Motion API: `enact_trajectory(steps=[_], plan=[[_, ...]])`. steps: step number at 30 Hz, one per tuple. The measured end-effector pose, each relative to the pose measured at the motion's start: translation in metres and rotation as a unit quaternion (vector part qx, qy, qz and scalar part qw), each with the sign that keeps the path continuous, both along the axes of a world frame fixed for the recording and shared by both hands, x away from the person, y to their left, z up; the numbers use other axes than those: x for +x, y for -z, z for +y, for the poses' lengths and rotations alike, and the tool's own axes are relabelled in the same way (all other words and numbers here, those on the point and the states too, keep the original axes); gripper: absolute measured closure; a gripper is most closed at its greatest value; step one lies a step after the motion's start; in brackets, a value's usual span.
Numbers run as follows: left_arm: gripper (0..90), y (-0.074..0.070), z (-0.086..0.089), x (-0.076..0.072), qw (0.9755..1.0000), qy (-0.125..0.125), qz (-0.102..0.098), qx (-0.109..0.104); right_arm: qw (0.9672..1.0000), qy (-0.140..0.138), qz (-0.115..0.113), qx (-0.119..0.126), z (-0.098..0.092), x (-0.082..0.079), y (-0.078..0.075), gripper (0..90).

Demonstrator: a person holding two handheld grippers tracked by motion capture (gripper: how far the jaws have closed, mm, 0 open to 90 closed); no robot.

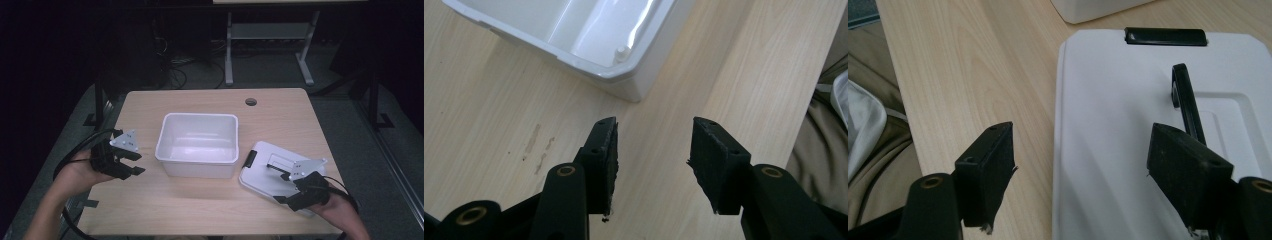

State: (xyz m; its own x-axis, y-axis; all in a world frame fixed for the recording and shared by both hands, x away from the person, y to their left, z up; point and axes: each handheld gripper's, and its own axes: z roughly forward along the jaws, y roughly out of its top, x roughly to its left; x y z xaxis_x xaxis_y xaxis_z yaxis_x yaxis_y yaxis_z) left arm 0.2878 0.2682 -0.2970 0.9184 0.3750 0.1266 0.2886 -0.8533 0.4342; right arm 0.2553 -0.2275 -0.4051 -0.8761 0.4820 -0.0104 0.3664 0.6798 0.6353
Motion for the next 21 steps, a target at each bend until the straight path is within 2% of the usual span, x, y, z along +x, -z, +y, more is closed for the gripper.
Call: enact_trajectory(steps=[7,21], plan=[[51.1,0.007,0.004,-0.009,1.0000,0.001,0.000,0.003,1.0000,-0.004,-0.002,-0.002,0.003,0.000,0.000,26.4],[49.9,0.035,0.015,-0.018,0.9995,-0.016,0.007,-0.026,0.9999,-0.009,0.005,-0.007,0.007,0.002,0.004,26.2]])
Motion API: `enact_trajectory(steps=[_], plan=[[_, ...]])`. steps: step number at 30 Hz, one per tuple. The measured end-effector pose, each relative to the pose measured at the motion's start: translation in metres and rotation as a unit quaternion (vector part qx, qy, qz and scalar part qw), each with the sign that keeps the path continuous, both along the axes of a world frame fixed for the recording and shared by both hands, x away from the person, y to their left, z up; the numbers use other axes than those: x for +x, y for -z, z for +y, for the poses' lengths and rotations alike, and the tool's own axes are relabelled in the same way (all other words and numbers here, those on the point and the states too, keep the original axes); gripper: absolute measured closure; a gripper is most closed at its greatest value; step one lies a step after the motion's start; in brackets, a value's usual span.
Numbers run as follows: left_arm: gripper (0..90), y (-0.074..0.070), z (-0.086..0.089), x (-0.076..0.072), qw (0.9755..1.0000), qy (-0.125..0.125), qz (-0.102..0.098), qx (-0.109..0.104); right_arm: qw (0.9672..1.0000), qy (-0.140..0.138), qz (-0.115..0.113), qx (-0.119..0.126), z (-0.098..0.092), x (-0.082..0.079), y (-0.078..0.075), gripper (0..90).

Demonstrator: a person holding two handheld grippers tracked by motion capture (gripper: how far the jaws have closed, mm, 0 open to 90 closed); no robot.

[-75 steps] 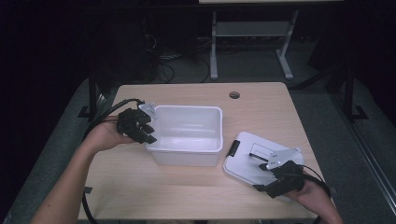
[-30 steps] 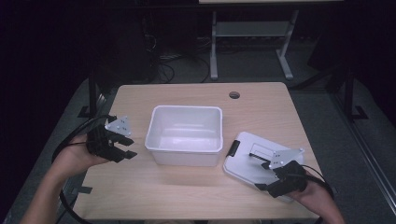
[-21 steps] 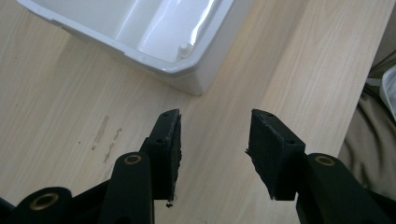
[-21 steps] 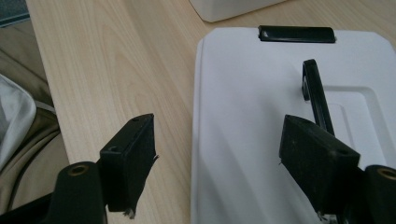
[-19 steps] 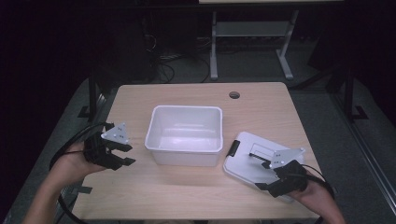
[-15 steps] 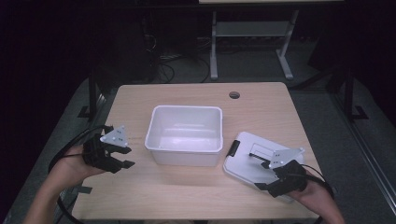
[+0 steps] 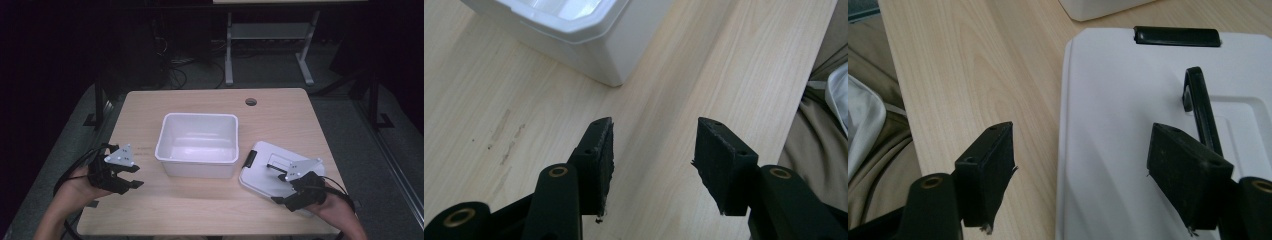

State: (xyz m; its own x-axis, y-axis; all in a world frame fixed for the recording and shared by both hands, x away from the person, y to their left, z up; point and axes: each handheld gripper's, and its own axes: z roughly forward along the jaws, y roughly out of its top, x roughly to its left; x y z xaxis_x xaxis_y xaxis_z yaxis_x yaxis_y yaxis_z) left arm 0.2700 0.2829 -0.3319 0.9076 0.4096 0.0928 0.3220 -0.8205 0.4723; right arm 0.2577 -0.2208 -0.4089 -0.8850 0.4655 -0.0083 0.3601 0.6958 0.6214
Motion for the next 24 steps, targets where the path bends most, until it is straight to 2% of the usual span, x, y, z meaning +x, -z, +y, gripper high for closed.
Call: enact_trajectory(steps=[13,16,24], plan=[[46.8,0.024,0.000,-0.004,0.9999,-0.008,-0.001,-0.008,0.9999,-0.004,-0.010,0.000,0.001,0.000,-0.007,25.3],[46.5,0.029,0.000,-0.005,0.9998,-0.008,0.003,-0.020,0.9999,-0.005,-0.008,-0.003,0.000,0.000,-0.007,25.3],[44.6,0.039,-0.001,-0.007,0.9997,-0.011,0.005,-0.019,0.9999,-0.006,-0.010,-0.007,-0.001,0.000,-0.012,25.2]])
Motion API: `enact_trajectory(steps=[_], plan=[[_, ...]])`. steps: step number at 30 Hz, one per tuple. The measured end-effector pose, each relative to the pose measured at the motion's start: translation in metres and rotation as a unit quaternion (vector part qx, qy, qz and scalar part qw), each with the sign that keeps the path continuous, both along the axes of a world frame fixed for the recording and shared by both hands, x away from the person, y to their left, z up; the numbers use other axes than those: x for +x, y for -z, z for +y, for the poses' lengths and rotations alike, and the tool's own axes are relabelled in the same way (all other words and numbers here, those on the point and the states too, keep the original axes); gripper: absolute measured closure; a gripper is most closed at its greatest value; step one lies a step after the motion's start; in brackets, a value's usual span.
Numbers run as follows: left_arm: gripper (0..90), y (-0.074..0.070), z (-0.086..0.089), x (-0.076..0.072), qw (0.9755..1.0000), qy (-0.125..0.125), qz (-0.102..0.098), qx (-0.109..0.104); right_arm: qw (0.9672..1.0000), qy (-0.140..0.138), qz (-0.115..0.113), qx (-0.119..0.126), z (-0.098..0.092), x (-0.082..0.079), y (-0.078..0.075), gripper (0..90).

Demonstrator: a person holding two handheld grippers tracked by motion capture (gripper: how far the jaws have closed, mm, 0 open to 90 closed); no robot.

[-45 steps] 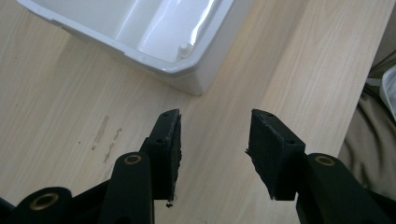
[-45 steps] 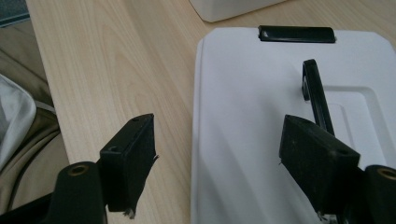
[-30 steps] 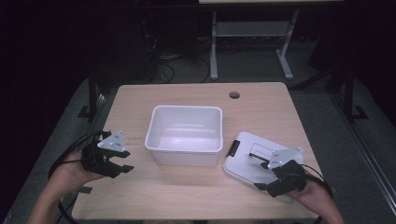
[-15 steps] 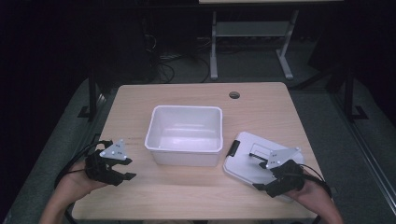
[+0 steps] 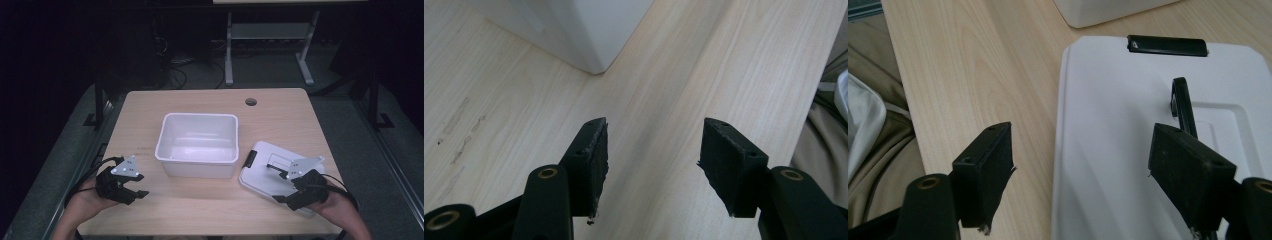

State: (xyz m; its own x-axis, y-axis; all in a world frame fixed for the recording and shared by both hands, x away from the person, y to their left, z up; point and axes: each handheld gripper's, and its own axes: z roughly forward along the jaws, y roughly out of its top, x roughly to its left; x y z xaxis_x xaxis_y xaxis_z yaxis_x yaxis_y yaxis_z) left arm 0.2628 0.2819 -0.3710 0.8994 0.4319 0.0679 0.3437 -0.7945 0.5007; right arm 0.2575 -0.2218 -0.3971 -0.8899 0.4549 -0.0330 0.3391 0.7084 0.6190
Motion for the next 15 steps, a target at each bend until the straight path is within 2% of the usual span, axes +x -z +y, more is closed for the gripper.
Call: enact_trajectory(steps=[11,15], plan=[[41.0,0.021,0.008,-0.004,0.9998,-0.019,0.000,-0.007,1.0000,-0.003,0.006,-0.006,0.000,0.002,-0.003,25.2],[40.8,0.029,0.012,-0.006,0.9996,-0.023,0.002,-0.016,1.0000,-0.001,0.003,-0.007,0.000,0.003,-0.006,25.2]])
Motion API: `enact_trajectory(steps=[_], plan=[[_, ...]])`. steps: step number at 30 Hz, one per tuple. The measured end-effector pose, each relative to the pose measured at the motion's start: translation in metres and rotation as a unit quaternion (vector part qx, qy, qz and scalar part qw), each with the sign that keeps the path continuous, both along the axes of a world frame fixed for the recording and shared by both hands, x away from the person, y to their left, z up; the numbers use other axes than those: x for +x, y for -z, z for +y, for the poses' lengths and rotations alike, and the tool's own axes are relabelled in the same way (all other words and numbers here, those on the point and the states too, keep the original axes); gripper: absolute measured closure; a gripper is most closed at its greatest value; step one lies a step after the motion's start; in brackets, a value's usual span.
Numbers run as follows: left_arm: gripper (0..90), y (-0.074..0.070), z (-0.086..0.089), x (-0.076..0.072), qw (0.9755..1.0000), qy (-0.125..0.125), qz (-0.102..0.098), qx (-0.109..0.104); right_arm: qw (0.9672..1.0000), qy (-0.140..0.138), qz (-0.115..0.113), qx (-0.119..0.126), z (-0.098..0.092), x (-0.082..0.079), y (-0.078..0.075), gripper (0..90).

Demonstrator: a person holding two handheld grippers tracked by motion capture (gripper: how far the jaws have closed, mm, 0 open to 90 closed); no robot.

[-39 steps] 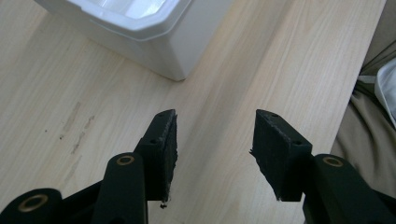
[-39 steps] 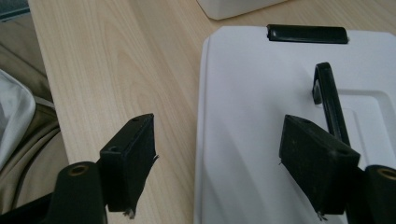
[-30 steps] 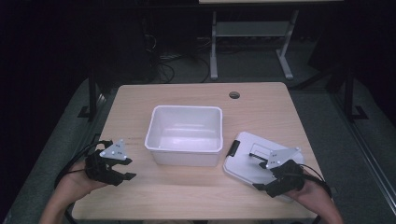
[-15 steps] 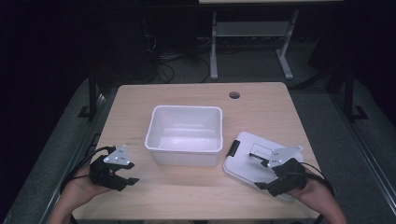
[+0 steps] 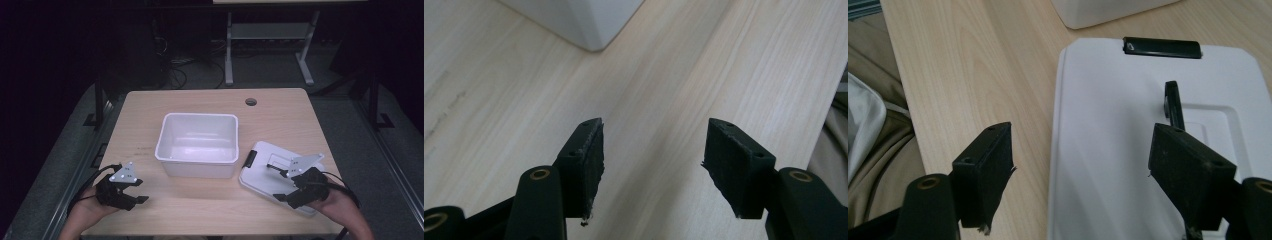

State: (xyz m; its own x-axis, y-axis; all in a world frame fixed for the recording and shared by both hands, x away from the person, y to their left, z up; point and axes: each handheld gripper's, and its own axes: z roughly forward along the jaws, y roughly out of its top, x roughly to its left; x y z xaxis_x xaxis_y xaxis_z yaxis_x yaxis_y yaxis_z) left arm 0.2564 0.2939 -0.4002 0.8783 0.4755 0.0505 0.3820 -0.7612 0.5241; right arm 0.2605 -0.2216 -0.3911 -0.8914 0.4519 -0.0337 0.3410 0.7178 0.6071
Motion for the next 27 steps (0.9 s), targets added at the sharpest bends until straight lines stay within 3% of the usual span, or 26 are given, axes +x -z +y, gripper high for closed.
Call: enact_trajectory(steps=[4,18,22,27], plan=[[39.5,0.006,0.002,-0.003,1.0000,-0.001,-0.003,0.005,1.0000,0.000,-0.005,-0.004,0.000,0.002,-0.003,25.2],[38.1,0.014,0.007,-0.012,0.9998,-0.012,-0.010,-0.011,0.9998,-0.001,0.002,-0.021,-0.001,0.018,-0.006,25.6],[38.2,0.017,0.004,-0.013,0.9999,-0.010,-0.010,-0.003,0.9997,0.000,0.002,-0.023,-0.002,0.021,-0.006,25.7],[38.2,0.018,0.003,-0.014,0.9998,-0.011,-0.016,-0.008,0.9995,0.010,0.015,-0.026,-0.009,0.030,0.000,26.2]])
